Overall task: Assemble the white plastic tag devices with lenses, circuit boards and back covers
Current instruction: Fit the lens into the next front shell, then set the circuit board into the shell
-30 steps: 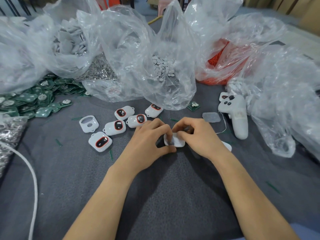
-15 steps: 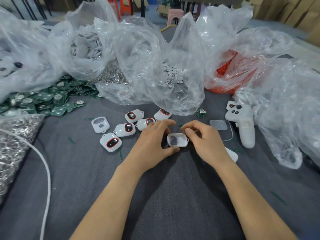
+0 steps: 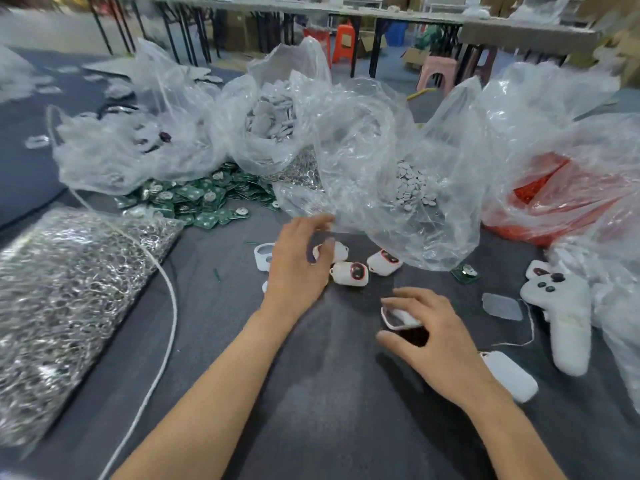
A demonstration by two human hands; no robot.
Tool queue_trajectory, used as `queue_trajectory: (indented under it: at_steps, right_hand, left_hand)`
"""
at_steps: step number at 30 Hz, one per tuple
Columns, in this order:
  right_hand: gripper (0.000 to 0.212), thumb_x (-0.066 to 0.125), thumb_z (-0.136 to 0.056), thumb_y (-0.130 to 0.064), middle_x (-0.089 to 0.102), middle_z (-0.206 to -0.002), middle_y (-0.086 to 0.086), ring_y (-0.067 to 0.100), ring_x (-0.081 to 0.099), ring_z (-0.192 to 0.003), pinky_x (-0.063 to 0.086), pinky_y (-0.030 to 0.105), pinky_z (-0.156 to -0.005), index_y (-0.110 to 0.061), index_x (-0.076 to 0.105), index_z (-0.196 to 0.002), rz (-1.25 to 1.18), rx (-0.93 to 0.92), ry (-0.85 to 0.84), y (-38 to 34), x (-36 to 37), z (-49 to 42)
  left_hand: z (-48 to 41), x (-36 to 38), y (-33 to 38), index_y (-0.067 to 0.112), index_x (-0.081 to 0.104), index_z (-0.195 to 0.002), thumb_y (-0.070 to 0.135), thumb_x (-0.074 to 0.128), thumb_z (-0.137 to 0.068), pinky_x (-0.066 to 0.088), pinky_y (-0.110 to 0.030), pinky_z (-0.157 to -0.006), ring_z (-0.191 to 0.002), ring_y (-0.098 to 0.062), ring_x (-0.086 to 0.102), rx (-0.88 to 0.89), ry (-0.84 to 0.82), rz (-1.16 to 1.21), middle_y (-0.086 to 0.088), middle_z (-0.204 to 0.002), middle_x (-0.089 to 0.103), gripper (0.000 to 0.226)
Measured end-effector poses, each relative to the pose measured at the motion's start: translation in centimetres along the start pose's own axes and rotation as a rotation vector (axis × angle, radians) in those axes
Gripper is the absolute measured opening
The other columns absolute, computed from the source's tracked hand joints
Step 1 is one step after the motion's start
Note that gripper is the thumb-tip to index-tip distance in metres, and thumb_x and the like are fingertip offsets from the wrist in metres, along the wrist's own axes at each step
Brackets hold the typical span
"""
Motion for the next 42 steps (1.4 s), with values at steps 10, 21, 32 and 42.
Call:
queue_trajectory:
  at_steps: [10,21,32,42]
  right_hand:
    - [0.036,0.082,-0.072,-0.014,0.059,-0.099,-0.011,0.013,0.047,-0.098,0.025,-0.001,-0.086,-0.022,0.071,-0.105,-0.029,-0.047,0.098,-0.5,0.2,-0.5]
    - [0.014,0.074,-0.080,-0.017,0.066,-0.093,-0.010,-0.007,0.059,-0.083,0.041,0.005,-0.072,-0.022,0.071,-0.093,-0.289,0.042,0.306,0.6,-2.2,0.0]
    - [0.013,0.070,-0.084,-0.011,0.067,-0.090,-0.012,-0.006,0.059,-0.085,0.040,0.002,-0.073,-0.021,0.071,-0.092,-0.265,0.101,0.257,1.6,-1.4,-0.5]
    - [0.014,0.068,-0.085,-0.008,0.067,-0.089,-0.012,-0.009,0.058,-0.087,0.037,-0.002,-0.071,-0.019,0.073,-0.093,-0.206,0.084,0.237,1.5,-1.5,-0.4]
  left_hand:
    - [-7.4,-6.0,-12.9,0.017,0.058,-0.127,0.020,0.050,-0.096,0.037,-0.047,-0.099,-0.119,-0.033,0.048,-0.161,-0.343,-0.958,-0.013,-0.123,0.059,0.033]
    - [-3.9,-3.5,-2.5,0.019,0.065,-0.100,0.013,0.050,-0.089,0.041,-0.022,-0.075,-0.085,-0.012,0.056,0.035,0.117,-0.319,0.006,-0.093,0.066,0.019]
    - [-2.2,-6.3,-9.7,0.021,0.065,-0.121,0.015,0.063,-0.090,0.034,-0.014,-0.081,-0.105,-0.015,0.060,-0.297,-0.176,-0.353,0.002,-0.108,0.066,0.032]
    - [-1.6,-7.7,-11.4,0.014,0.069,-0.098,0.025,0.070,-0.086,0.030,-0.035,-0.100,-0.120,-0.029,0.042,-0.285,-0.128,-0.531,-0.003,-0.122,0.059,0.017]
Point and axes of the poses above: each hand's wrist, its own z-axis away from the middle knuckle, its own x-axis out of the palm, y = z × x, the point moved 8 cm from there along -z, towards the middle knuckle
